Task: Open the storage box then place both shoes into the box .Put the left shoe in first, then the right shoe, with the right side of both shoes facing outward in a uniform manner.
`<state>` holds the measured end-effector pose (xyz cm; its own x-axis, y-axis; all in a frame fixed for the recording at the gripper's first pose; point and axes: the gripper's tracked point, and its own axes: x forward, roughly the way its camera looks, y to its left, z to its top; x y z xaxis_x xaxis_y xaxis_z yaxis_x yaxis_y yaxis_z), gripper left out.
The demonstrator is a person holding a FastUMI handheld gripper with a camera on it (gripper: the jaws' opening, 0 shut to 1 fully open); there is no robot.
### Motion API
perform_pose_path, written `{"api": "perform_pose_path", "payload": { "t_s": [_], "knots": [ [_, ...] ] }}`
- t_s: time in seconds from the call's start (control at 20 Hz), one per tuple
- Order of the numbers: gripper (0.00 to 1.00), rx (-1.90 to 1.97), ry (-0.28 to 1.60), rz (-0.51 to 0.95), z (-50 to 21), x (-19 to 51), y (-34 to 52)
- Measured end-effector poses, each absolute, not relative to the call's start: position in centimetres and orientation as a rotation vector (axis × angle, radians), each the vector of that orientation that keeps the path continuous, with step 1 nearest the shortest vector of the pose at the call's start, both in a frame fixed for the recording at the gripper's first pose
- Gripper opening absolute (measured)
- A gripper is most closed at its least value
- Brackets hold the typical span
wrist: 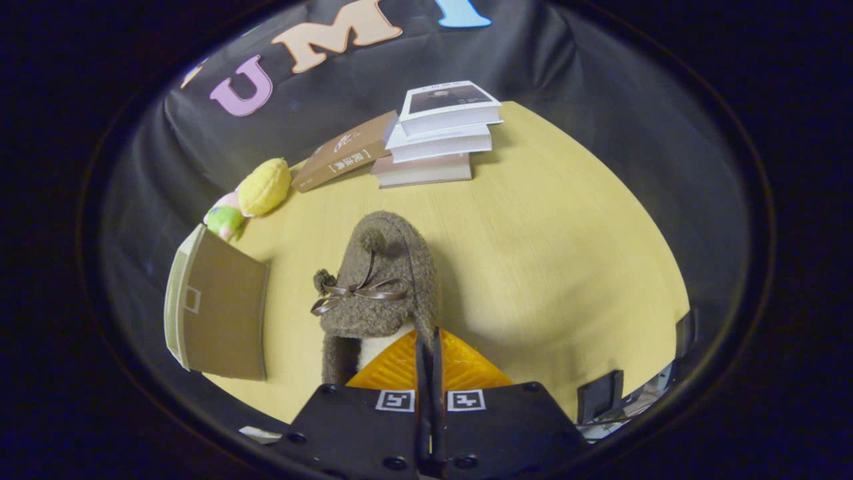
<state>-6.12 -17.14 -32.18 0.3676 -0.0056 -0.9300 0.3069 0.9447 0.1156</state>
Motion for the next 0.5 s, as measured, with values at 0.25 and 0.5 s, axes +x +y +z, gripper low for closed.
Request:
{"api": "perform_pose_path", "payload": {
  "t_s": [0.25,0.5],
  "knots": [
    [0.04,0.294,1.142,-0.198,-29.4,-5.1,-13.6],
    [0.04,0.284,1.110,-0.181,-26.9,-3.6,-9.9]
  ]
}}
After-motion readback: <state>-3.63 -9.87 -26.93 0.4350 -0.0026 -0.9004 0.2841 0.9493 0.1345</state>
